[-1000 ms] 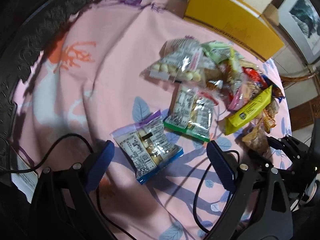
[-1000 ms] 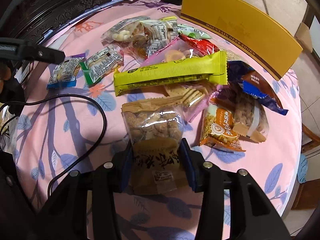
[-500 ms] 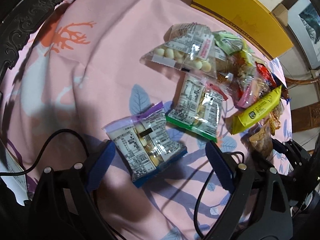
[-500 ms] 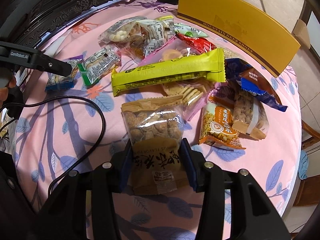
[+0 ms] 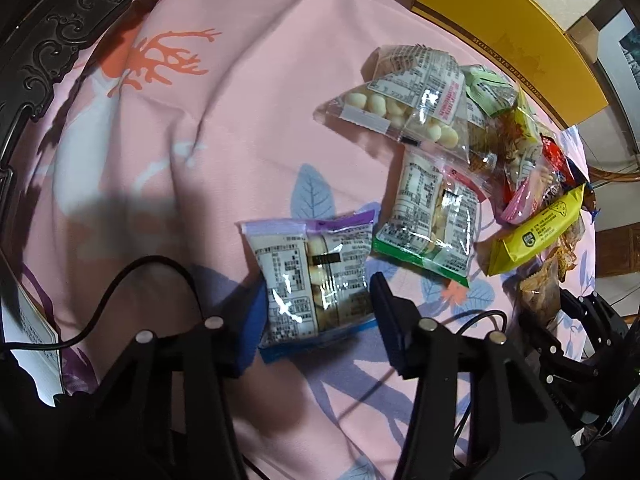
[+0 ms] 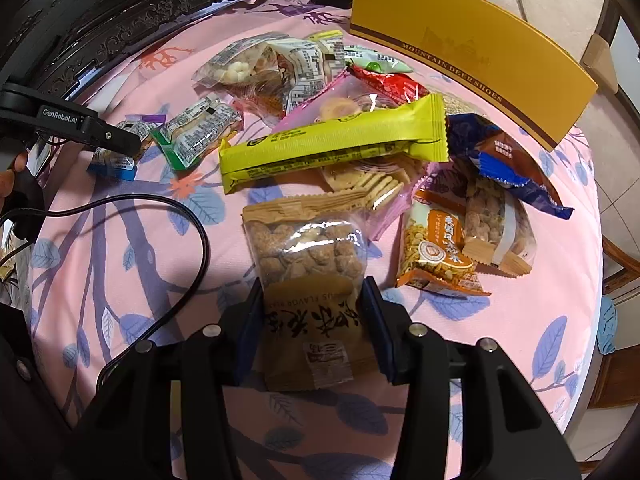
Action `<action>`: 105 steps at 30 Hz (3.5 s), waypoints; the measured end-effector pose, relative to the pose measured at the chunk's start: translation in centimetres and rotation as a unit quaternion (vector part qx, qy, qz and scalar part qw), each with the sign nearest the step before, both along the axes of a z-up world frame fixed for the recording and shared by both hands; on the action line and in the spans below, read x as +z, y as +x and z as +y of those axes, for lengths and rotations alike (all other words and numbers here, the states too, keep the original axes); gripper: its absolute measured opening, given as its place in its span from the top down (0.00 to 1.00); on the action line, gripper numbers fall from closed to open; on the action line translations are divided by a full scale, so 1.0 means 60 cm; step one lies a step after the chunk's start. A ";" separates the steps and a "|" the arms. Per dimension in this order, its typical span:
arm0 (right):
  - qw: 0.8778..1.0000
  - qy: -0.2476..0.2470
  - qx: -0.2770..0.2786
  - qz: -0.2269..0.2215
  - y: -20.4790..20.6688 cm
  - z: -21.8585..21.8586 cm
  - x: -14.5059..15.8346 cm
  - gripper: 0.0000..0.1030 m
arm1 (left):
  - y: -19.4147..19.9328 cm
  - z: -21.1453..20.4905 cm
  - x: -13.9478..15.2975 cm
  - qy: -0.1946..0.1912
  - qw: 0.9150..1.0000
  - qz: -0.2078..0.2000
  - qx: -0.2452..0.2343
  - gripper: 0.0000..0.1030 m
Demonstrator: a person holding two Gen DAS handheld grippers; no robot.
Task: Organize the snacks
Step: 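Grasp the brown nut packet with the right tool while the left tool grasps the white blue-edged packet, then carry both packets into the yellow box and open both tools, then move both open tools back to the snack pile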
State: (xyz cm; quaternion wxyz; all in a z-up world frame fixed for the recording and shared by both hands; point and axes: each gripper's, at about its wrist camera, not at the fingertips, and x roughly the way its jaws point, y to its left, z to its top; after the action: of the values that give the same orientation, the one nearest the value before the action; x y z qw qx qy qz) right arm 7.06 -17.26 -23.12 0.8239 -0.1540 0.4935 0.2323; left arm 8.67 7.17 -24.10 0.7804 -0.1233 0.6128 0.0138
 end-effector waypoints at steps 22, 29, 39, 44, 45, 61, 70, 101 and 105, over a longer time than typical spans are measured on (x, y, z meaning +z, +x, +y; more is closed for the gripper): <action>0.998 0.019 -0.036 -0.055 -0.018 -0.037 0.091 0.60 | -0.003 -0.002 0.117 -0.023 0.993 -0.113 -0.021 0.54; 0.986 0.050 -0.081 -0.133 0.017 -0.072 0.198 0.60 | 0.029 -0.037 0.229 -0.027 0.978 -0.194 -0.066 0.54; 0.960 0.086 -0.144 -0.225 0.107 -0.127 0.329 0.60 | 0.129 -0.117 0.346 -0.052 0.952 -0.273 -0.127 0.54; 0.947 0.094 -0.168 -0.258 0.171 -0.145 0.373 0.60 | 0.215 -0.157 0.401 -0.048 0.938 -0.312 -0.143 0.54; 0.944 0.096 -0.173 -0.265 0.189 -0.149 0.381 0.60 | 0.227 -0.164 0.410 -0.045 0.936 -0.318 -0.146 0.54; 0.940 0.097 -0.217 -0.245 0.432 -0.156 0.368 0.59 | 0.487 -0.252 0.362 -0.032 0.946 -0.296 -0.131 0.43; 0.944 0.092 -0.222 -0.226 0.458 -0.139 0.345 0.30 | 0.507 -0.244 0.326 -0.010 0.955 -0.278 -0.103 0.04; 0.957 0.129 -0.254 -0.062 0.076 -0.141 0.143 0.30 | 0.116 -0.130 0.209 -0.035 0.970 -0.218 -0.097 0.04; 0.960 0.132 -0.247 -0.023 0.077 -0.147 0.097 0.30 | 0.084 -0.106 0.179 -0.041 0.977 -0.194 -0.084 0.04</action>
State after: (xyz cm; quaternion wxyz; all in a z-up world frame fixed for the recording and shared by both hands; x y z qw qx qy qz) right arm 11.65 -26.08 -17.31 0.8797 0.0778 0.4621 0.0810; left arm 13.70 0.79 -13.36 0.8773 -0.1036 0.4576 -0.1006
